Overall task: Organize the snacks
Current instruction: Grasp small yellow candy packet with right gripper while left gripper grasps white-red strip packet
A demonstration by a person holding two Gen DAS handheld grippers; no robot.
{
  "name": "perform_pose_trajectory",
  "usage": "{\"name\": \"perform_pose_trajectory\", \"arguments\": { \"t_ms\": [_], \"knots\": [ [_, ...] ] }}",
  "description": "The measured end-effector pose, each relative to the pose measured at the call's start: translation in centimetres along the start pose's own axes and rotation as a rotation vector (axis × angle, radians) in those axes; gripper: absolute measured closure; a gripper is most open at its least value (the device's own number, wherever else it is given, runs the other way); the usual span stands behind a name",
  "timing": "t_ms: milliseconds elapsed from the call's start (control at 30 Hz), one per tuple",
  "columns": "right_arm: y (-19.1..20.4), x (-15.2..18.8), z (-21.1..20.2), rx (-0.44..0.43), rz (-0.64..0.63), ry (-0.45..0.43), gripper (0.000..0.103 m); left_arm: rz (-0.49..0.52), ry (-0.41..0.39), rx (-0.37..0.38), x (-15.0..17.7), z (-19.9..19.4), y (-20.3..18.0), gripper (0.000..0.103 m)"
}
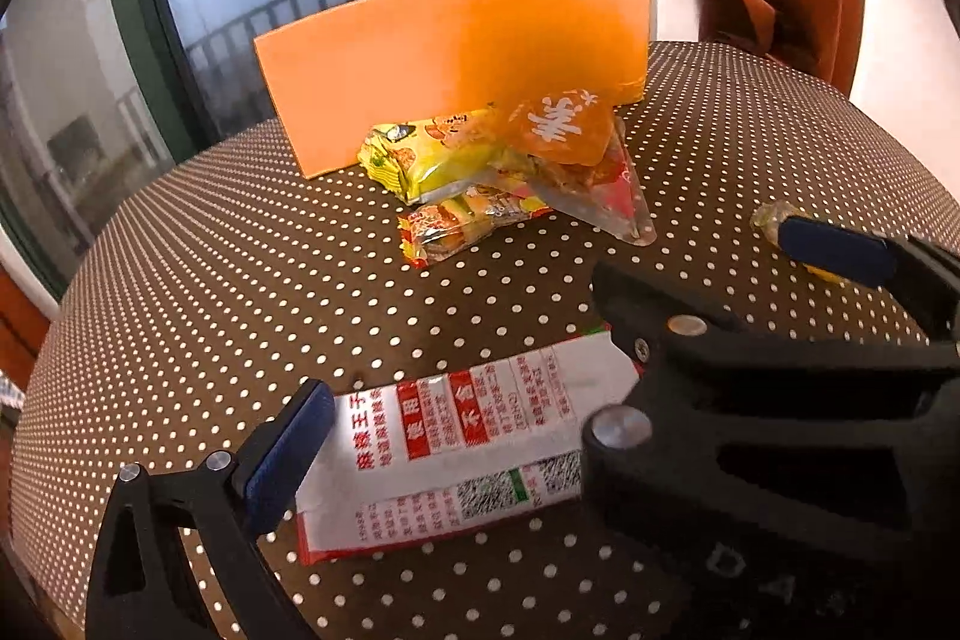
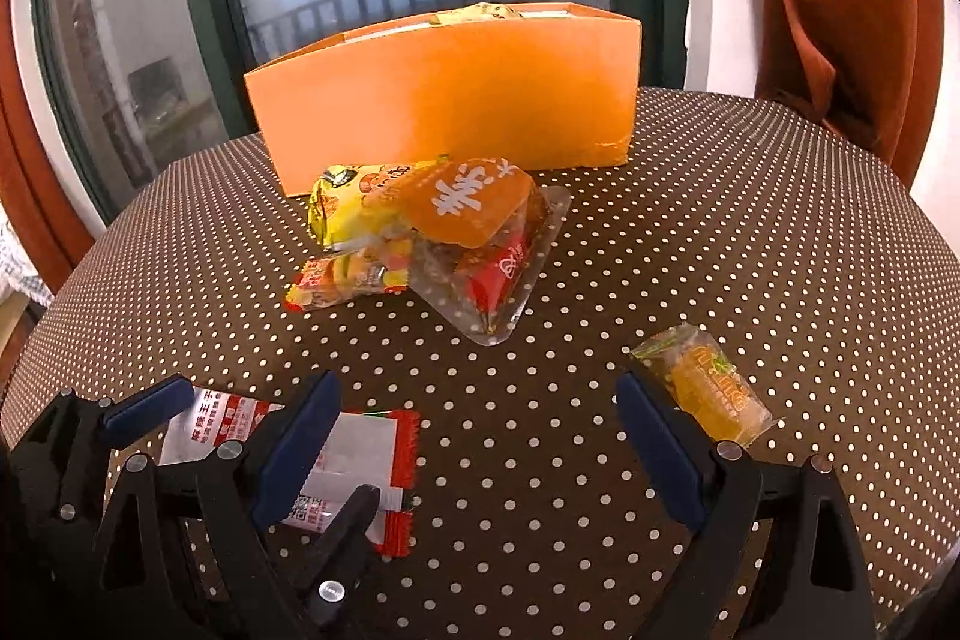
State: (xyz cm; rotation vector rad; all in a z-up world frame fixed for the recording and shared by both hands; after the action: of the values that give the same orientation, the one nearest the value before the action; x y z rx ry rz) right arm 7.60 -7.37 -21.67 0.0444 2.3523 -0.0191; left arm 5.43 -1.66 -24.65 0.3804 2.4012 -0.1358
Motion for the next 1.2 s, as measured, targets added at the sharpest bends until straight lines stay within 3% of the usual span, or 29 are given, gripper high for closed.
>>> {"name": "perform_pose_trajectory", "arguments": {
  "t_ms": [367,533,667,1200],
  "knots": [
    [-1.4,-1.1,0.7,0.001,0.023,-0.017,0.008,-0.093,0.022,-0.009,-1.6,1.4,0.8,0.001],
    [-1.0,-1.5,0.3,-0.021,0.008,-0.039,0.008,-0.017,-0.007,-0.040,-1.9,0.0,0.1,0.003],
    [-0.6,-1.7,-0.4,-0.029,0.003,-0.059,0.008,0.036,-0.020,-0.020,-1.5,-1.2,-0.6,0.002],
    [2.0,-0.3,-2.3,-0.037,-0.018,-0.046,0.008,0.044,0.000,0.047,2.0,-3.5,0.3,0.002]
  ]
}}
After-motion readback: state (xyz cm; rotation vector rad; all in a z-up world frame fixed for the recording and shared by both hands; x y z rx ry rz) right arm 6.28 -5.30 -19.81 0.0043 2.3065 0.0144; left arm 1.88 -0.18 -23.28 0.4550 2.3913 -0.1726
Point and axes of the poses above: each gripper's, at about its wrist camera, not at the fingertips, and z roughly the way its jaws point, y to its left, x to its underside, the point moved 9 cm from there along z, roughly the way its jaws point, and after that the axes turned 9 degrees about x, right-handed, at the moved point
